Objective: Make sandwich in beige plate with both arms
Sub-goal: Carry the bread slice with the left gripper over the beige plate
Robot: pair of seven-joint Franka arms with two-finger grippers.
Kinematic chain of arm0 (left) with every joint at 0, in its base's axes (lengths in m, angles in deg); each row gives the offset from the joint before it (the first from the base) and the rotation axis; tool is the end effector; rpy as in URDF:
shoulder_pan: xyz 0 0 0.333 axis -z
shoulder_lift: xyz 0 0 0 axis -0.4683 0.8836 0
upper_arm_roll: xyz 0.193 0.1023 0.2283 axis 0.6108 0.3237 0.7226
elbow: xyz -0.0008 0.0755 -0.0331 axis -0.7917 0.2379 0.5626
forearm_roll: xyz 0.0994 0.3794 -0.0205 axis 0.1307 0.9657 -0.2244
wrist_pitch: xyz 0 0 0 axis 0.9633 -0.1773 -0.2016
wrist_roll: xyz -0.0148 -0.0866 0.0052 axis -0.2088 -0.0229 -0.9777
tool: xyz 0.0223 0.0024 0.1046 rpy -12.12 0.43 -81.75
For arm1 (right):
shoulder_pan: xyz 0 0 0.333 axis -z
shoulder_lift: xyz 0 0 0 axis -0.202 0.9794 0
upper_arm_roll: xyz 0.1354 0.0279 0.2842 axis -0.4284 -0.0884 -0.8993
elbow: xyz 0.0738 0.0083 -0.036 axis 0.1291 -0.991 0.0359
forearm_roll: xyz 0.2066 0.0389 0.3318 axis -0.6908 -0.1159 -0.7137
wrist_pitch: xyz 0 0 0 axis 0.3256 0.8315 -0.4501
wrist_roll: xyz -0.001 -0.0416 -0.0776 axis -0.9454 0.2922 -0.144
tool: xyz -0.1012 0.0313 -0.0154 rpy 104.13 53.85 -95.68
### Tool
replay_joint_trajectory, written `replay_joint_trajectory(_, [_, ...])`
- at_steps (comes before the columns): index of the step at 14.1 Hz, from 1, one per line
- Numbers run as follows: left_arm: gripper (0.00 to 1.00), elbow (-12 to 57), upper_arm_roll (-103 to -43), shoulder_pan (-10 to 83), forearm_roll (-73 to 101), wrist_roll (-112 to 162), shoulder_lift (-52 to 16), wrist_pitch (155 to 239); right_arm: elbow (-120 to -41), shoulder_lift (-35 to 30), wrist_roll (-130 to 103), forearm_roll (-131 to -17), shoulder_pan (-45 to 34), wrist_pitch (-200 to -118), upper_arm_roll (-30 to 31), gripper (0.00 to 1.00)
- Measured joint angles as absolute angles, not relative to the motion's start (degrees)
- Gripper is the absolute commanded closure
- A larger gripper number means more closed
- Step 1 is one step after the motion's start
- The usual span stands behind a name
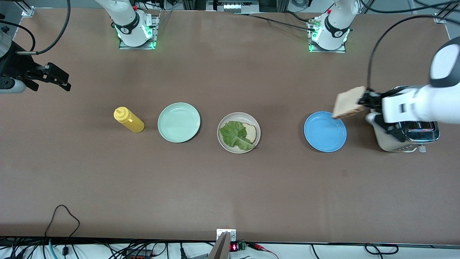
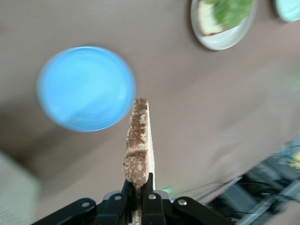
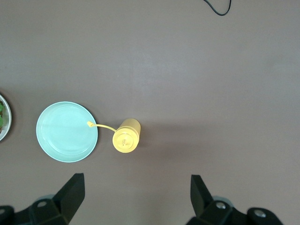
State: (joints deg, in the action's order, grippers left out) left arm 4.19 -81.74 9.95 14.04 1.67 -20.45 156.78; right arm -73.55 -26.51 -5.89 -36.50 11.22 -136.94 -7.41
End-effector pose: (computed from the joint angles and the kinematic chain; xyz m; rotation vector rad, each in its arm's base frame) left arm 0.6125 -0.0743 0.4696 2.6355 -0.6219 -0.5696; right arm 0.5557 0.0296 0.6175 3.1324 0.0217 0.0451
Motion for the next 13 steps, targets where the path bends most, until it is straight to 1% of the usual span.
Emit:
replay_joint_trajectory(1, [1.00,4.2,-81.7,11.0,10.6,4.5,-18.7,157.8,-73.6,-26.5,-5.9,-36.5,11.2,-137.1,-7.6,0.00])
replay_joint_trajectory(4, [1.00,4.6,-81.7,13.6,-0.2,8.6,-13.0,165.4,-73.6,-26.7,-5.9,-36.5,11.2,-137.3,-8.1,0.00])
replay_joint_trajectory(8, [1.00,5.4,-81.8,18.4,-12.7,8.9,-5.7,179.4,-76.3,-28.9,-5.9,-36.5,11.2,-139.1,-8.1,0.00])
replay_joint_trajectory(11, [1.00,9.6,-81.9,22.4,-21.0,7.4,-3.3,192.5,-78.2,-29.3,-5.9,-36.5,11.8,-139.7,-8.0,0.00])
replay_joint_trajectory(13, [1.00,13.1,-82.0,24.5,-24.1,3.0,-3.1,199.3,-78.5,-29.2,-5.9,-36.5,11.9,-140.0,-7.9,0.00])
